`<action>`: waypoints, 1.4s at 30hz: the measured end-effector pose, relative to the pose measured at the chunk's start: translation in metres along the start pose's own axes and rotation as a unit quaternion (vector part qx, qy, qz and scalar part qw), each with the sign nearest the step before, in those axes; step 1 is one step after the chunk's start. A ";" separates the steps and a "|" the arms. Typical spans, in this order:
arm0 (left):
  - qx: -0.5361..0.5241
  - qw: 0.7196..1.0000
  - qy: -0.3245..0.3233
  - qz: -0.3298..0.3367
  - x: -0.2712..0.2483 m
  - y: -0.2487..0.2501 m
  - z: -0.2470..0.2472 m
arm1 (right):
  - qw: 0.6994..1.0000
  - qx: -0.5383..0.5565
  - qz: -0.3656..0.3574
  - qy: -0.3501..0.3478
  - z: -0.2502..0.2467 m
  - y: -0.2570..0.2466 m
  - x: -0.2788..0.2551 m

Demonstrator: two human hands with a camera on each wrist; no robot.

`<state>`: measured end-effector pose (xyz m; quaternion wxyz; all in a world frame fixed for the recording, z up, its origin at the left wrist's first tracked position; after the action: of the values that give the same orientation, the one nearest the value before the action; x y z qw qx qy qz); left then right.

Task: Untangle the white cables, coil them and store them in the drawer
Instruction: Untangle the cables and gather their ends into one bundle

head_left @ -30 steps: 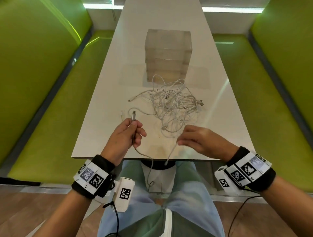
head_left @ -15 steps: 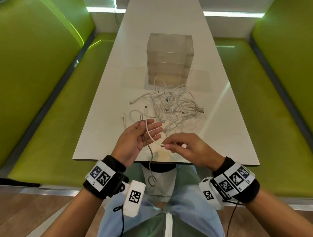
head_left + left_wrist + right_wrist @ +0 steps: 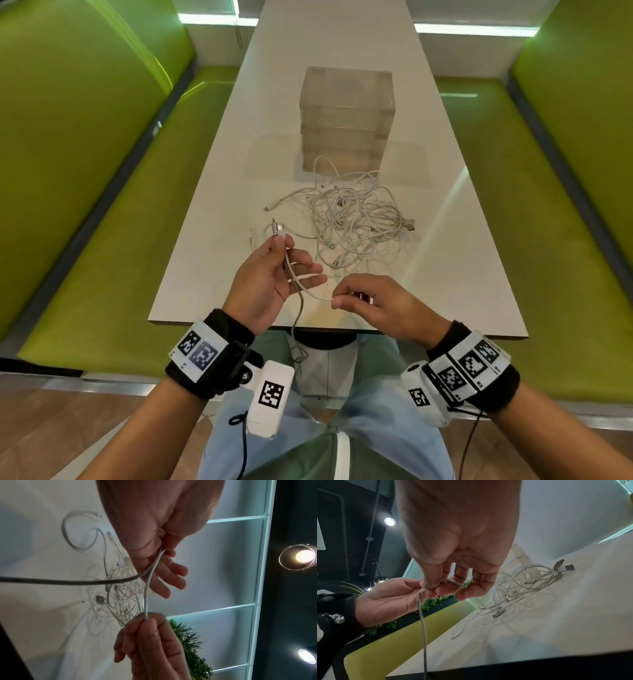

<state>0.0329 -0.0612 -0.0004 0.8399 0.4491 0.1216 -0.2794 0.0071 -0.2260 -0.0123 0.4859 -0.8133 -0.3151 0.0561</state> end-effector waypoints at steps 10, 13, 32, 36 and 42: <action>0.027 0.999 0.004 0.036 0.002 0.005 0.008 | 0.997 0.046 0.048 -0.033 0.008 0.004 0.004; 0.021 0.999 0.000 0.049 0.000 0.015 0.007 | 0.993 0.034 0.091 -0.063 0.006 0.018 0.009; 0.454 0.879 0.087 0.117 0.016 0.007 0.020 | 0.998 0.021 0.048 0.024 -0.032 0.024 0.042; 0.276 0.951 0.101 0.096 0.004 0.022 0.013 | 0.996 -0.045 0.068 0.021 -0.045 0.042 0.051; 0.152 0.960 0.173 0.156 -0.007 0.064 -0.013 | 0.995 -0.078 0.062 0.015 -0.061 0.054 0.056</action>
<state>0.0645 -0.0197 0.0390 0.7610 0.6266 0.1494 -0.0777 0.1007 -0.2578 -0.0126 0.4217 -0.8673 -0.2599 0.0491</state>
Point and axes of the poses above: each hand's wrist, its own x-axis towards the middle knuckle, its own z-axis out of the palm, y = z × x, the point moved 5 cm from there along x, towards the middle knuckle, and after that the axes turned 14 degrees about -z, right-handed, at the moved point
